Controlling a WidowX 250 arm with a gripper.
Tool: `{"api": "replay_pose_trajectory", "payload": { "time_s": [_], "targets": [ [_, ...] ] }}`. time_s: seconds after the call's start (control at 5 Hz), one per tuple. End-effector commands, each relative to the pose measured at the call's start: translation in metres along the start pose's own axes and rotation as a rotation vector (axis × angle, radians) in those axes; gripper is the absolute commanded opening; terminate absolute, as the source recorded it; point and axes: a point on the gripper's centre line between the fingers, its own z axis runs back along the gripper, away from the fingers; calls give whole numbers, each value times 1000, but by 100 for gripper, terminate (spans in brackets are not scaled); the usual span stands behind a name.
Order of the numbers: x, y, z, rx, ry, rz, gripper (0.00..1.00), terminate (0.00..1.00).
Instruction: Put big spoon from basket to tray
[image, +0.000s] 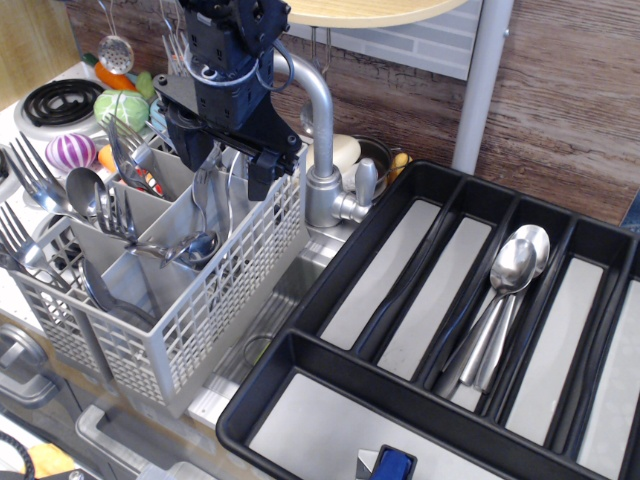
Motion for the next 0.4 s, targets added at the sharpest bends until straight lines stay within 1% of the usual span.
{"api": "replay_pose_trajectory", "payload": {
  "time_s": [0.0, 0.2],
  "targets": [
    [0, 0, 0, 0, 0, 0, 100, 0],
    [-12, 2, 0, 36, -12, -37, 100, 0]
  ]
}}
